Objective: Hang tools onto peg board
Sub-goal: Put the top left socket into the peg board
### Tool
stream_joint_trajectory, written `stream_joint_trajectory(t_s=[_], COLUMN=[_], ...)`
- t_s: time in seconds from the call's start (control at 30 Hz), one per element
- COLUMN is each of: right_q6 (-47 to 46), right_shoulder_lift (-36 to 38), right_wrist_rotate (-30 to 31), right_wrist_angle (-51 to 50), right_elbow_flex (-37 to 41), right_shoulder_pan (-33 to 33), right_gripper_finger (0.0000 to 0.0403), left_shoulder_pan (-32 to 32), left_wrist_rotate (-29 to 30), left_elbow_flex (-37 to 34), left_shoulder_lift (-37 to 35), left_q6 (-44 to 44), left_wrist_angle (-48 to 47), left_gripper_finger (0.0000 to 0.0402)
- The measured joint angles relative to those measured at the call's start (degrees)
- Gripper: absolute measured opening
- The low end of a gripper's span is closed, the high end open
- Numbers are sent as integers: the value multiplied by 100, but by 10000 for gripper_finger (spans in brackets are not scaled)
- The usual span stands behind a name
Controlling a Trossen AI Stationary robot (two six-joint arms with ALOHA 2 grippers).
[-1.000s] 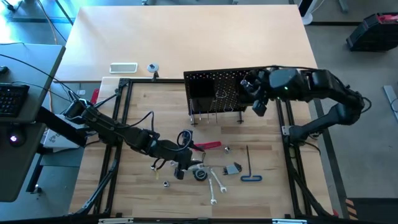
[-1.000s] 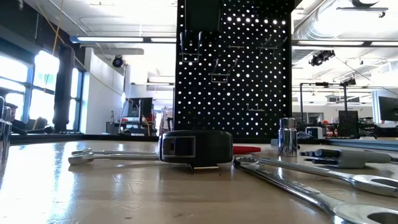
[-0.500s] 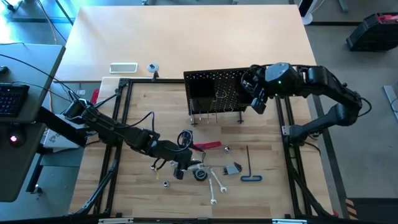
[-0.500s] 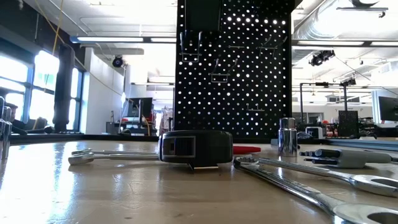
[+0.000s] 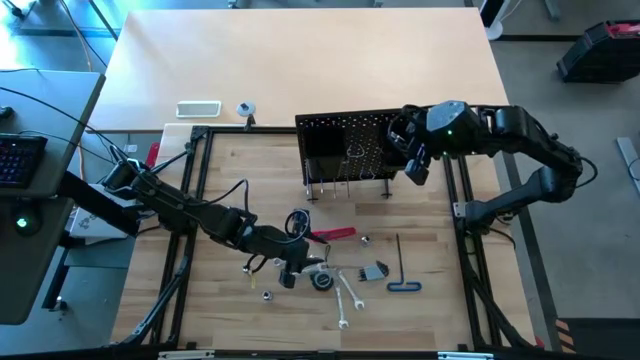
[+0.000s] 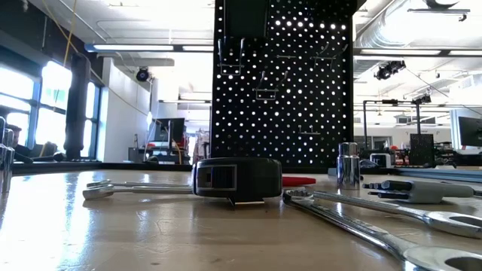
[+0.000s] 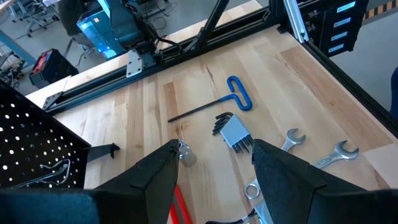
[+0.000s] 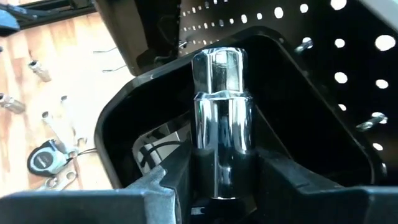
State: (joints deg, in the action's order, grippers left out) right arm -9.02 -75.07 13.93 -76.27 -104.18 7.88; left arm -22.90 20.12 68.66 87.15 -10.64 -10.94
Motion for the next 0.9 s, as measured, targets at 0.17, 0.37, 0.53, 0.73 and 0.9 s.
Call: stream_joint_trajectory(t_s=[0.17, 0.37, 0.53, 0.73, 0.9], right_q6=[46, 156, 199, 153, 196], right_shoulder_lift=[0, 2, 3, 7, 7], right_wrist_rotate=[-67, -67, -51, -45, -45], right_wrist_angle=[6, 20, 66, 74, 117], right_elbow_flex=[0, 0, 0, 0, 0], right_shoulder_pan=[0, -4, -2, -2, -2], right_gripper_finger=[124, 124, 140, 182, 188], left_shoulder_pan=[0, 0, 13, 37, 37], left_wrist_rotate=[0, 1, 2, 4, 2], left_elbow_flex=[0, 0, 0, 0, 0], left_shoulder_lift=[0, 0, 2, 3, 4], left_q6=[-5, -42, -50, -52, -52], left_wrist_angle=[0, 0, 2, 4, 5], left_gripper_finger=[198, 198, 198, 198, 198])
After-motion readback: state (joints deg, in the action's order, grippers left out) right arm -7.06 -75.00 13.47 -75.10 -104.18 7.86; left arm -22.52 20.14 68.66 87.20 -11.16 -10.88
